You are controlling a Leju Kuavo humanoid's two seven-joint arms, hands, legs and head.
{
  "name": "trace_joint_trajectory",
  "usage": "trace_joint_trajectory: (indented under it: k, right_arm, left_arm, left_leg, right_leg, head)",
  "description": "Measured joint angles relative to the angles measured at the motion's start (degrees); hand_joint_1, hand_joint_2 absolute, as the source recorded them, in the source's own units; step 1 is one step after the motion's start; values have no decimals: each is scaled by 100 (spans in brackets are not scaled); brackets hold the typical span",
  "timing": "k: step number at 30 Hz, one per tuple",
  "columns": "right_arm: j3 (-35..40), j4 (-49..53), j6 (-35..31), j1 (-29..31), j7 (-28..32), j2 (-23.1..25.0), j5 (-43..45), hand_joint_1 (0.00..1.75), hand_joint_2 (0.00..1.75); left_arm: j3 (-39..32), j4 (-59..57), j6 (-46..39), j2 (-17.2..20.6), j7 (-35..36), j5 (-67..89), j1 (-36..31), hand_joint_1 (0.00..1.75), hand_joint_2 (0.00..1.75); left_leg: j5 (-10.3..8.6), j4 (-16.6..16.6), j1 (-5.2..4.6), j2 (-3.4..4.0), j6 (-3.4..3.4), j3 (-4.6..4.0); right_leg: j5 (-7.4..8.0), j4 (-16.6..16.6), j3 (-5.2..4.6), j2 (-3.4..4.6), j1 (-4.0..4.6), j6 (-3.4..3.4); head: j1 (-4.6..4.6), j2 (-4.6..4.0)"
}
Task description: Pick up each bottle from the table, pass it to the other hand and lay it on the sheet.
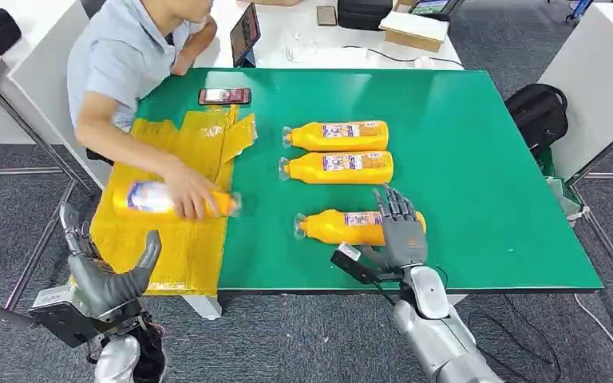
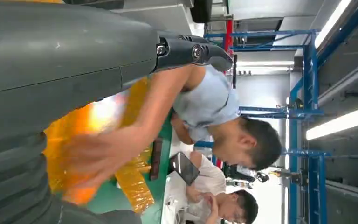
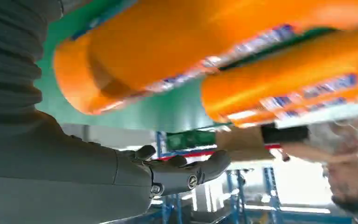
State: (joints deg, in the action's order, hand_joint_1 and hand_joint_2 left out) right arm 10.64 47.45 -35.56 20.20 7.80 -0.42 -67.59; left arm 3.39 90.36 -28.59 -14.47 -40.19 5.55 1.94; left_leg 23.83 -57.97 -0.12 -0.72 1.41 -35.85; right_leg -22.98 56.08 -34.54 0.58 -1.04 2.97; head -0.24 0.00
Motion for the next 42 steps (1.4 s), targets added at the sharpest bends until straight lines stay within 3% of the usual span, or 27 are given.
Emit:
trace_joint_trajectory:
  k: [4,14,22,30,37,42]
  right_arm:
    - [4,99,-33,-168,-410,-66,-384,0,175]
    - [2,1025,599,-862,-736,-389,-771,0,175]
    - [-50,1220,732,-904,-906,-559,-1029,0,175]
    - [22,506,610,-278,-806,-549,-1300,0,175]
    - [170,-229,977,264,-454,-354,-981,0,175]
    - [444,-746,1034,617,-620,-258,-1311,0,175]
  left_arm:
    - [-2,11,29,0,0,55,74,0,175]
    - [-46,63,321,-2,39,96,234,0,175]
    - [-87,87,472,-11,175,94,246,0,175]
    - [-90,-50,479,-11,190,96,95,0,175]
    - [-107,-297,354,2,170,188,-140,0,175]
    - [-133,-481,312,35,170,225,-323,0,175]
  left_leg:
    - [2,0,1,-2,-1,-2]
    - [4,0,-1,-3,1,-7]
    - [3,0,-1,-2,1,-6]
    - [1,0,-1,-1,1,-5]
    - [0,0,0,1,1,-4]
    - [0,0,1,5,1,-1]
  right_leg:
    - [-4,-1,-1,-1,1,0]
    - [-4,-3,-2,-1,-2,0]
    - [-3,-1,-1,0,-1,0]
    - [-1,-1,-1,0,-1,1]
    - [-1,0,-1,1,0,1]
    - [0,0,1,1,1,0]
  head:
    - [0,0]
    - [2,0]
    - [2,0]
    - [2,0]
    - [2,0]
    - [2,0]
